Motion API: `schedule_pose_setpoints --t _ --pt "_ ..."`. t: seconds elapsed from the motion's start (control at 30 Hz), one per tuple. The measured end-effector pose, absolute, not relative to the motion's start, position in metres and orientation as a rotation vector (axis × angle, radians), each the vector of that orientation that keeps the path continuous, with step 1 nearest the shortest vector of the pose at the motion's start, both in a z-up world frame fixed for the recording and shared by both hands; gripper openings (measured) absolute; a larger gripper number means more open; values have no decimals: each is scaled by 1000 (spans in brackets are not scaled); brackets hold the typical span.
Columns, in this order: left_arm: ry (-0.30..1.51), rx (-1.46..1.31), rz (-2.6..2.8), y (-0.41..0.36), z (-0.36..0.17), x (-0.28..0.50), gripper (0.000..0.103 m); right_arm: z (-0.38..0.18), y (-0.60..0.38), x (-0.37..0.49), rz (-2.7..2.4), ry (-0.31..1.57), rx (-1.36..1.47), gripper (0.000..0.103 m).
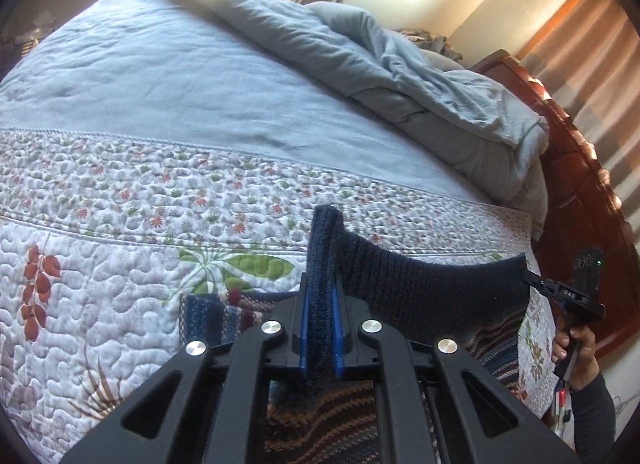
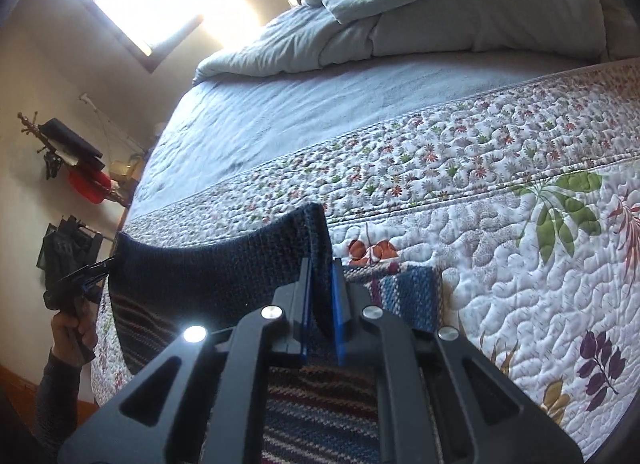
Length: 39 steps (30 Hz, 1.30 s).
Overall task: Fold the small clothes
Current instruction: 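Lift the folded edge with both grippers and fold it over again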
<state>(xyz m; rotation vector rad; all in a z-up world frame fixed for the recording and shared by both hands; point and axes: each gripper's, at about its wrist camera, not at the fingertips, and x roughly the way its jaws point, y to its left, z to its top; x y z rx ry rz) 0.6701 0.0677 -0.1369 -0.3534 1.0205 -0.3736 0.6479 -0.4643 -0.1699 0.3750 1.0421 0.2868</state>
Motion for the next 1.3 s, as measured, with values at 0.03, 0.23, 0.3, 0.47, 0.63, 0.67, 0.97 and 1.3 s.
schedule_pose_setpoints --t 0.03,0.23,0.3,0.47,0.63,0.67,0.97,1.3 --pt "1034 -351 -357 67 -143 674 9 -177 -462 653 274 1055 368 8" --pt "1172 -336 -253 64 -204 697 9 -220 -455 680 196 1159 332 8" --pt "1221 -329 -216 62 -222 701 9 -231 -453 684 174 1185 321 8" --pt "1233 -332 -193 64 -228 707 9 -244 -449 689 131 1212 312 8" --pt "1176 -345 -210 69 -205 715 9 -239 -450 693 132 1176 326 8" --pt "1173 -347 -208 71 -205 717 9 -239 -451 695 131 1175 326 8" --pt "1200 -344 -194 67 -231 722 9 -249 -455 701 121 1179 334 8" --pt "1231 -336 -185 67 -248 724 9 -274 -457 705 106 1204 358 8"
